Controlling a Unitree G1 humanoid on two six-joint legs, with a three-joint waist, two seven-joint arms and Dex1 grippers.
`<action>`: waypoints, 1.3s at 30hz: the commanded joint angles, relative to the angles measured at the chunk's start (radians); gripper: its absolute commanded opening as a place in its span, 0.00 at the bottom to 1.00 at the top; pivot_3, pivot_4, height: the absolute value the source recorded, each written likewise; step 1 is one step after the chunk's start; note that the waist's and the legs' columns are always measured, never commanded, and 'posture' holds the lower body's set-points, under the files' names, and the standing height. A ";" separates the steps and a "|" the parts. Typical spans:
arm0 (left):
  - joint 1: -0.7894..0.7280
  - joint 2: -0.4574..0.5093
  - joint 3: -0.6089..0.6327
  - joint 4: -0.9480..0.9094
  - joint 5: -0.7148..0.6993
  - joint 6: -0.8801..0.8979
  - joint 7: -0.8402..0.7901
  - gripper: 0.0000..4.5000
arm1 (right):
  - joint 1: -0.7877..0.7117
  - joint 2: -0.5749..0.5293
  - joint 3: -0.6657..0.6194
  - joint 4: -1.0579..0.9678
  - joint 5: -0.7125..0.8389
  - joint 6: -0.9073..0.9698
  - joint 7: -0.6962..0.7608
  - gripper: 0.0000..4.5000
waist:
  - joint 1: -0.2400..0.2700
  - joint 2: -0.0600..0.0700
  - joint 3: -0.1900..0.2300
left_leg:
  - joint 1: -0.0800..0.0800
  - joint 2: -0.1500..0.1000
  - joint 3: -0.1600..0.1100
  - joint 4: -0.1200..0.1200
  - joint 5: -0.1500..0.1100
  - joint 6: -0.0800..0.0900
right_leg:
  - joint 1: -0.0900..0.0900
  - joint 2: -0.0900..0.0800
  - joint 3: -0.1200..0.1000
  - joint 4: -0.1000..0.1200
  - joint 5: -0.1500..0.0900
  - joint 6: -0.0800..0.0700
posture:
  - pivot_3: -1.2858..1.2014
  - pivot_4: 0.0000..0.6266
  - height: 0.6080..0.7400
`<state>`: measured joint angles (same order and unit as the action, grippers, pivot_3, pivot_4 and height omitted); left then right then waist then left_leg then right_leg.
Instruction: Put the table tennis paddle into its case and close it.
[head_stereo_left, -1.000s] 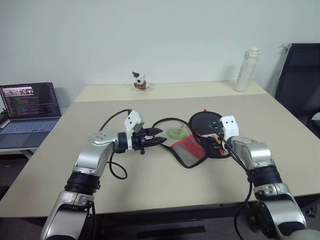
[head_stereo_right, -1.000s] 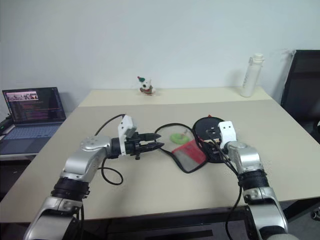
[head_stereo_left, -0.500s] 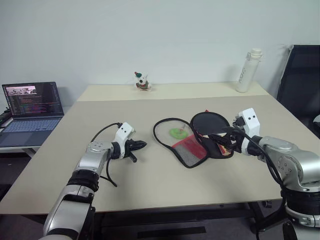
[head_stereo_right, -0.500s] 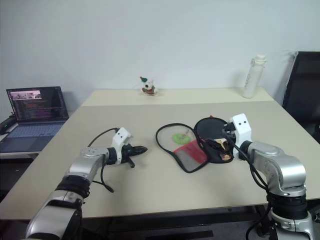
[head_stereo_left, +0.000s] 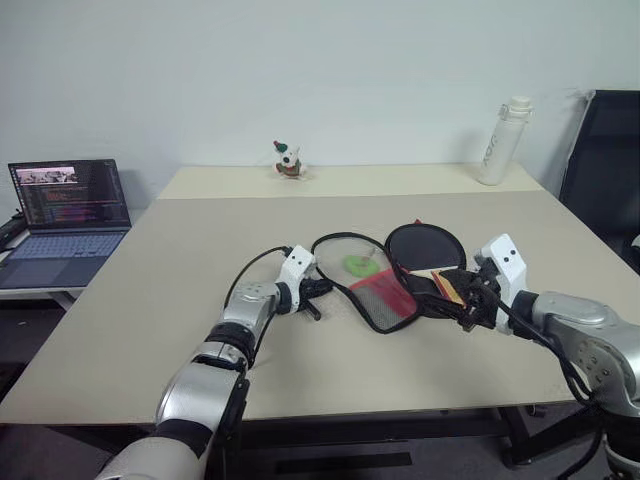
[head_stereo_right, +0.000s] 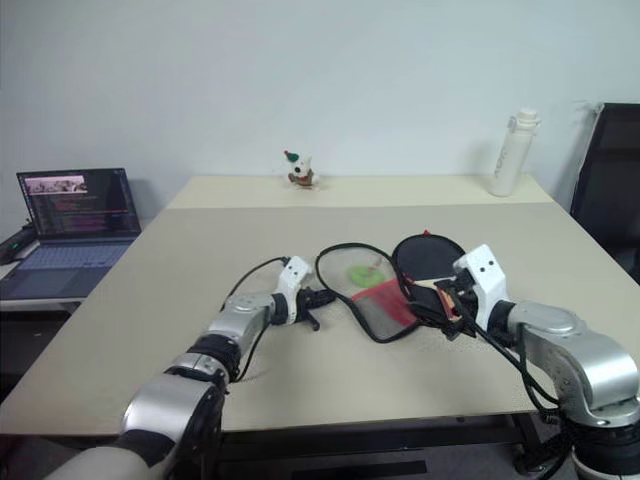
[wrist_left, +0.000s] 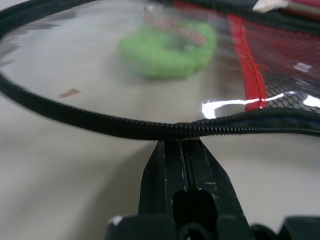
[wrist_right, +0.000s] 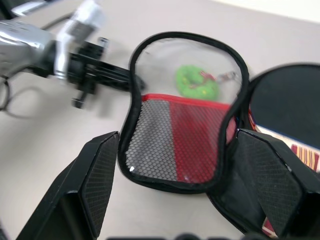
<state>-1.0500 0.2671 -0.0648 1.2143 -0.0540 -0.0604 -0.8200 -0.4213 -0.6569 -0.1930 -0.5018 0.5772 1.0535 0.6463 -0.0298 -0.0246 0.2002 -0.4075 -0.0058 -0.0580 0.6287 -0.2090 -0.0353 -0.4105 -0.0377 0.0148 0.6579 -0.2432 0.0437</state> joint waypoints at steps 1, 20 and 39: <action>-0.064 -0.008 0.028 0.016 0.007 -0.036 0.001 0.01 | 0.015 -0.038 -0.058 -0.053 0.055 -0.028 0.038 0.91 | -0.001 -0.001 0.001 | 0.000 0.000 0.000 0.000 0.000 0.000 | 0.000 0.000 0.000 0.000 0.000 0.000 | 0.52 0.24 1.00; -0.429 -0.281 0.092 0.108 0.042 -0.057 0.219 0.01 | 0.021 -0.227 -0.156 0.085 0.088 -0.028 0.007 0.91 | 0.000 -0.006 0.004 | -0.005 -0.001 0.002 0.000 0.000 0.000 | 0.000 -0.001 0.001 -0.011 0.003 0.005 | 0.52 0.24 1.00; -0.009 -0.022 0.144 -0.439 -0.150 0.148 -0.336 0.00 | -0.459 -0.017 0.135 1.028 -0.280 -0.348 -0.084 1.00 | -0.002 -0.004 0.004 | -0.006 0.000 0.002 0.000 0.000 0.000 | -0.003 -0.001 0.002 -0.008 0.007 -0.002 | 0.52 0.24 1.00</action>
<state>-1.0780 0.2332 0.0767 0.9129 -0.1634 0.0338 -1.1507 -0.8275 -0.6787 -0.0571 0.4322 0.3367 0.7789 0.5643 -0.0322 -0.0283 0.2037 -0.4147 -0.0059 -0.0557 0.6288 -0.2090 -0.0354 -0.4146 -0.0383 0.0164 0.6503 -0.2357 0.0418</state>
